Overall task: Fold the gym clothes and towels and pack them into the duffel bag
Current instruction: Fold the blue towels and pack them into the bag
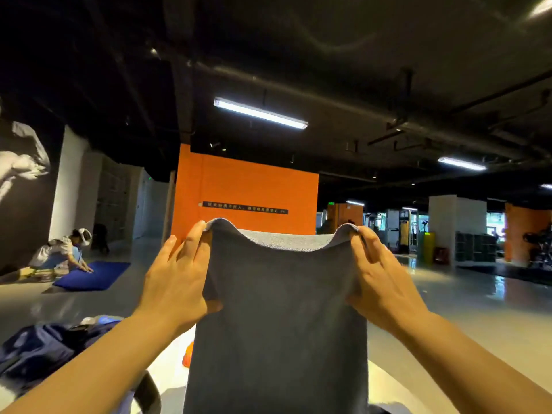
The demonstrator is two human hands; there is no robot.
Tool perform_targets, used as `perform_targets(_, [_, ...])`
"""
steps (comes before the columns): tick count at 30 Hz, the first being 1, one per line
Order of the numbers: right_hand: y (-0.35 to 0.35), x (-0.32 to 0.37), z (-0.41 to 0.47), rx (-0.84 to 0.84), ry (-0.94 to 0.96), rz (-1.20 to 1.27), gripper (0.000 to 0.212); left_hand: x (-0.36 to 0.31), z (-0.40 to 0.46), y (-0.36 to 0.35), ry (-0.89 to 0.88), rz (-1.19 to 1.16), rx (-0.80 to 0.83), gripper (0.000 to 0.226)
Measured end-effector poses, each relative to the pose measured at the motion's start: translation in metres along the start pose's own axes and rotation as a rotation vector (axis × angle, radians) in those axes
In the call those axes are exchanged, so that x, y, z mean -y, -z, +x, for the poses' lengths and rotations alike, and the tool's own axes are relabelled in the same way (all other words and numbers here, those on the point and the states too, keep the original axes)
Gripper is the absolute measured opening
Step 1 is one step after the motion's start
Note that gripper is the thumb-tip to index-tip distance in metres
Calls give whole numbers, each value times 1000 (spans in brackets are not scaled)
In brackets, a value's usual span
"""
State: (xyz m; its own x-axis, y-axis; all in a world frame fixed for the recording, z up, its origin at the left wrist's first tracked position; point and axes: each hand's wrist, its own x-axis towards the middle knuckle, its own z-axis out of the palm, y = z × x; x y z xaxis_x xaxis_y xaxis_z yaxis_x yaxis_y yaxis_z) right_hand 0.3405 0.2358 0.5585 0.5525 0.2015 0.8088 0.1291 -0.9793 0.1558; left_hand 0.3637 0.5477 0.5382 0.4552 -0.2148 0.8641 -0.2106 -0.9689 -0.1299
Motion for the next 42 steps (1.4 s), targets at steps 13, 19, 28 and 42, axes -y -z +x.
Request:
perform_targets(13, [28,41,-199,88,-221,663,35,-29,-194,49,370,-827,19,44])
perform_targets(19, [36,48,-278,368,-270,669,47,-27,-276,52,195,-894,264,49])
perform_targets(28, [29,64,-306,721,-186,508,36,-23,-330,40,-54,-679,493,40])
perform_targets(42, [36,52,-360,533,-69,557,35,-30,-336,67,-275,-697,500,30])
